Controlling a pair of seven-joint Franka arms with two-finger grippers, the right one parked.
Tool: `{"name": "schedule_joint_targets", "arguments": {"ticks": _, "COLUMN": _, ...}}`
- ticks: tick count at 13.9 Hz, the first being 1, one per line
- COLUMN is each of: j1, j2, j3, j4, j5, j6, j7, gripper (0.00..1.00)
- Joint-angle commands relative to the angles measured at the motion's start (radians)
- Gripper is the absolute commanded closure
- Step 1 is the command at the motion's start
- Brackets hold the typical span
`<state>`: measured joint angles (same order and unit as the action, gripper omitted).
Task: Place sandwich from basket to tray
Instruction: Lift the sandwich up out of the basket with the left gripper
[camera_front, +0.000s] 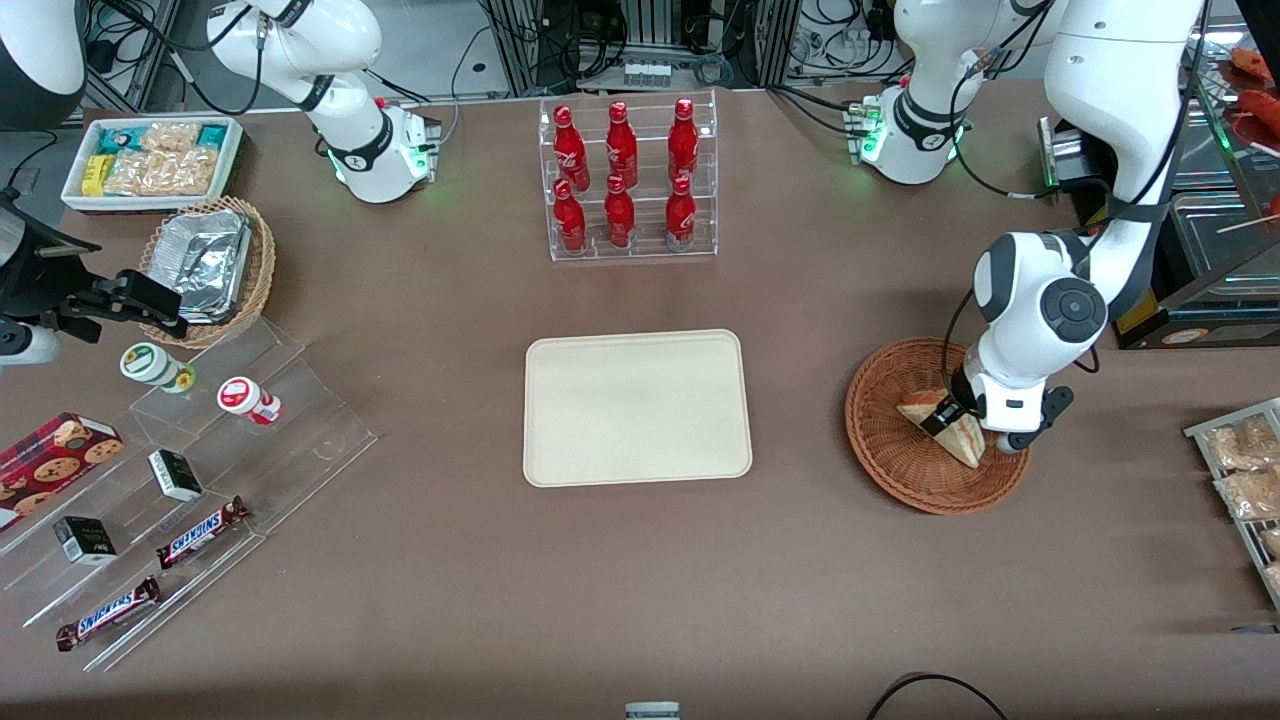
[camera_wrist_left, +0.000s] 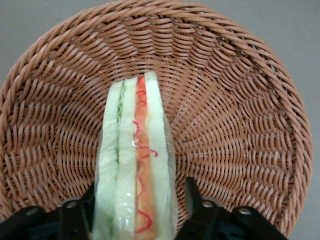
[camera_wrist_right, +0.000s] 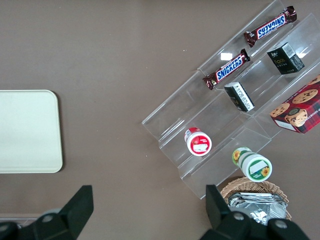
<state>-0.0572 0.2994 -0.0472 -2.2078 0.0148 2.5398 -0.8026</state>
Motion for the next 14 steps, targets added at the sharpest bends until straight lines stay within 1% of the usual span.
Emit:
{"name": "schedule_joint_targets", "arguments": {"ticks": 1, "j1": -0.006, "j2": -0.023, "j3": 0.0, "j4": 0.014, "j5": 0.016, "j6": -0.01, "j7": -0.013, "gripper": 1.0}}
{"name": "schedule_joint_targets", "arguments": {"ticks": 3, "j1": -0.009, "j2": -0.072, "j3": -0.002, "j4": 0.051, "j5": 0.02, "j6": -0.117, "j7": -0.007, "gripper": 1.0}}
{"name": "schedule_joint_targets", "arguments": {"ticks": 4, "j1": -0.018, "j2": -0.089, "j3": -0.003, "j4": 0.086, "j5": 0.037, "j6": -0.194, "j7": -0.01, "gripper": 1.0}}
{"name": "schedule_joint_targets", "arguments": {"ticks": 6, "j1": -0.055, "j2": -0.105, "j3": -0.003, "j4": 0.19, "j5": 0.062, "j6": -0.375, "j7": -0.018, "gripper": 1.0}}
{"name": "schedule_joint_targets", "arguments": {"ticks": 8, "j1": -0.11, "j2": -0.094, "j3": -0.005, "j4": 0.328, "j5": 0.062, "j6": -0.527, "j7": -0.021, "gripper": 1.0}}
{"name": "schedule_joint_targets", "arguments": {"ticks": 9, "j1": -0.139, "j2": -0.089, "j3": -0.005, "j4": 0.37, "j5": 0.065, "j6": -0.579, "j7": -0.004, "gripper": 1.0}}
{"name": "schedule_joint_targets", "arguments": {"ticks": 10, "j1": -0.176, "j2": -0.079, "j3": -0.005, "j4": 0.407, "j5": 0.063, "j6": -0.604, "j7": -0.006, "gripper": 1.0}}
{"name": "schedule_joint_targets", "arguments": {"ticks": 14, "j1": -0.349, "j2": -0.016, "j3": -0.005, "j4": 0.496, "j5": 0.062, "j6": -0.609, "j7": -0.03, "gripper": 1.0}}
